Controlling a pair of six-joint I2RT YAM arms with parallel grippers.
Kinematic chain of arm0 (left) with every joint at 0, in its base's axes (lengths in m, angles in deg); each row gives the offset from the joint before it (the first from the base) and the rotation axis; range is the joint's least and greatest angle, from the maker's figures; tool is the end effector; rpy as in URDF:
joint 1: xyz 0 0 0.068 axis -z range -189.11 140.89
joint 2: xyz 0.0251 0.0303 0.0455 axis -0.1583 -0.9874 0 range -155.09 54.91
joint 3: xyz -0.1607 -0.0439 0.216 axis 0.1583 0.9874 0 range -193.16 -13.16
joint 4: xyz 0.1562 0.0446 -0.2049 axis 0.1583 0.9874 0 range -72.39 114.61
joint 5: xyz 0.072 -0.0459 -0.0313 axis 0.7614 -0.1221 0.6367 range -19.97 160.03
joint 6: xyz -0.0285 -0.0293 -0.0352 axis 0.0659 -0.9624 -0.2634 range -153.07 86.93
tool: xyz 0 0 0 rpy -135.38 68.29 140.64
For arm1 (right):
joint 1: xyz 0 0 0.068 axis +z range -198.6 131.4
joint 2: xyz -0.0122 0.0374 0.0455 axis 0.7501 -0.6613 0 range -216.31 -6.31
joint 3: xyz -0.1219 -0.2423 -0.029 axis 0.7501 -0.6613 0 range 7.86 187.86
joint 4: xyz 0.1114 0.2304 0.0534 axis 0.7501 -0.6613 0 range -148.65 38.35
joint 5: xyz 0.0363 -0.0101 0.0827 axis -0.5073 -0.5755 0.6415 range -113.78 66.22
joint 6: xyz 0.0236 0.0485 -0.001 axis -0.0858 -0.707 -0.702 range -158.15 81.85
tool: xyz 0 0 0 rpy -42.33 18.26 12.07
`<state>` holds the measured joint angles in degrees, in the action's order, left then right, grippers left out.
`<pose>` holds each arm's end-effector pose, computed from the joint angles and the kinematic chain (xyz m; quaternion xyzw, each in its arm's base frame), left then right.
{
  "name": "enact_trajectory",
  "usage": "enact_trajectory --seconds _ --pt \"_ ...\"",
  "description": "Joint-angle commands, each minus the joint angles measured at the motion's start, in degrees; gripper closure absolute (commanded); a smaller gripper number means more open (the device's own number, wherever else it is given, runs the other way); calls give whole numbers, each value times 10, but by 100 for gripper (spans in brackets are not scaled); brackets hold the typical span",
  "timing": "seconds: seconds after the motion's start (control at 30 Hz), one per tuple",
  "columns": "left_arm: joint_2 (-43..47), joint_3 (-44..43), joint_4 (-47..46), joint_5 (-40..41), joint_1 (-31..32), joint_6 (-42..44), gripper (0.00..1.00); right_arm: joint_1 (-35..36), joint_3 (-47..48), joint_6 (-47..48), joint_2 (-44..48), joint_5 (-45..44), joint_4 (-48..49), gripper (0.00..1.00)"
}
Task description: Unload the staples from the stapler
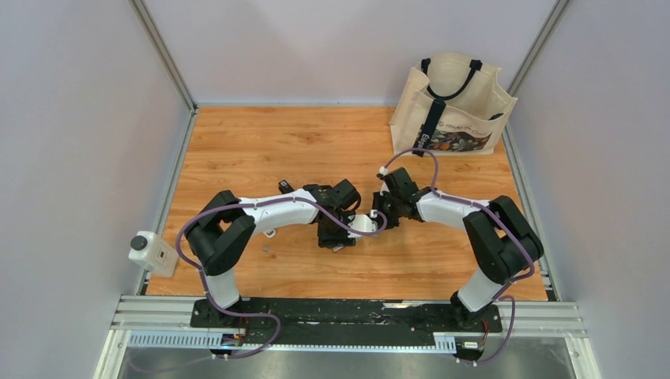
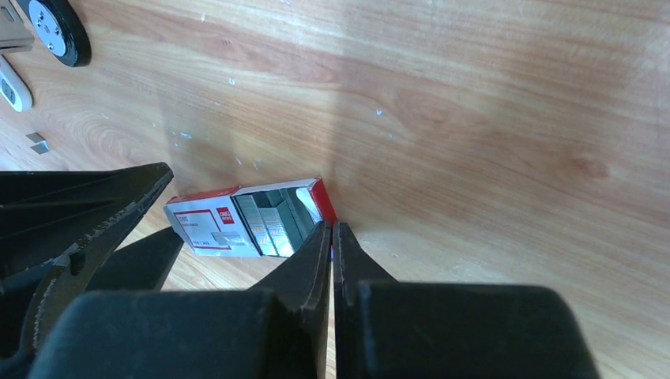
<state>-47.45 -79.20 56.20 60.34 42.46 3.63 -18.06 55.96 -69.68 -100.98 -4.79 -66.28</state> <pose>0.2053 -0.2684 0.1692 0.6959 0.7012 -0.1000 0.1189 0.2571 0.1651 0.1456 -0.0328 0.9556 0.2633 0.1278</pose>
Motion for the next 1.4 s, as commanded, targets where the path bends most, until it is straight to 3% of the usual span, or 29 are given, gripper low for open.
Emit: enact_trajectory --seconds 0.0,0.9,1.37 --pt "-7 3 -27 16 10 -3 41 2 -16 -16 21 4 9 96" --pt "-32 -34 -65 48 10 -8 42 29 -35 -41 27 29 48 98" --pt "-30 -20 -87 53 10 -1 43 35 -68 -100 13 105 141 93"
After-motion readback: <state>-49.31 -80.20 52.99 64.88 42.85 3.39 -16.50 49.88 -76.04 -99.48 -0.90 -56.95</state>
